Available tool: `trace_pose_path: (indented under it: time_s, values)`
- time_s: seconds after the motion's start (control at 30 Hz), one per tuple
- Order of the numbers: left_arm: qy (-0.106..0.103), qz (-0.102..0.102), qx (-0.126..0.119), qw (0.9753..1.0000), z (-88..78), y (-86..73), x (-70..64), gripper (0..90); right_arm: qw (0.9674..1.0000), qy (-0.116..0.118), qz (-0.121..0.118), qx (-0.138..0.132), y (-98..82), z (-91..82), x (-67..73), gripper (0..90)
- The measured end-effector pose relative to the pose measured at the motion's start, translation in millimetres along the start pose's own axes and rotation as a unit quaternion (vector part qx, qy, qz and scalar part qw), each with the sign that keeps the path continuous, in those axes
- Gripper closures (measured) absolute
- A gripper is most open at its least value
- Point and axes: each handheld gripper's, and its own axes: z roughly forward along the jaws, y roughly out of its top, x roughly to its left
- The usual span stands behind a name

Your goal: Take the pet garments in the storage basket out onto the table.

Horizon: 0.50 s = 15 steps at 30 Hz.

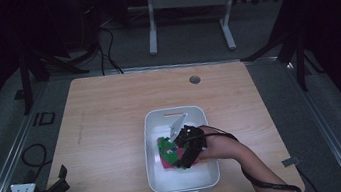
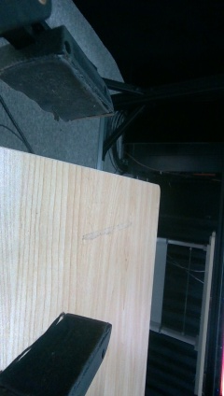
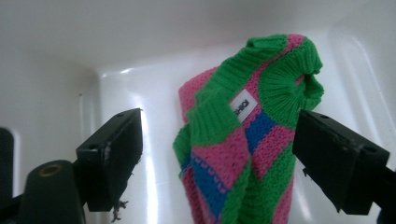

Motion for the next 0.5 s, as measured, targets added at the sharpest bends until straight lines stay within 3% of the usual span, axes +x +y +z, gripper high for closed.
trace_pose_path:
  time_s: [0.13,0.17,0.2,0.3,0.37,0.4,0.47,0.5]
  values:
    - [0.0,0.0,0.0,1.0,0.0,0.0,0.0,1.2,0.9999,0.004,-0.002,0.016,4.2,5.5,0.0,15.9]
    - [0.0,0.0,0.0,1.0,0.0,0.0,-0.1,1.2,0.9996,0.001,-0.004,0.027,5.5,8.8,0.6,15.9]
    - [0.0,0.0,0.0,1.0,0.0,0.0,0.0,1.2,0.9983,0.003,-0.008,0.058,8.3,17.9,0.9,16.2]
    - [0.0,0.0,0.0,1.0,0.0,0.0,0.0,1.2,0.9951,-0.007,-0.014,0.097,11.8,27.9,2.2,19.2]
    - [0.0,0.0,0.0,1.0,0.1,0.0,0.0,1.2,0.994,-0.011,-0.017,0.108,12.8,30.9,2.6,20.3]
    - [0.0,0.0,0.0,1.0,0.1,0.1,0.1,1.2,0.9909,-0.02,-0.022,0.131,14.2,37.7,3.8,22.3]
    - [0.0,0.0,0.0,1.0,0.0,0.0,0.0,1.2,0.9892,-0.022,-0.025,0.142,14.5,40.6,4.5,23.0]
    - [0.0,0.0,0.0,1.0,-0.1,0.0,0.0,1.2,0.984,-0.039,-0.044,0.168,15.1,49.8,8.0,34.8]
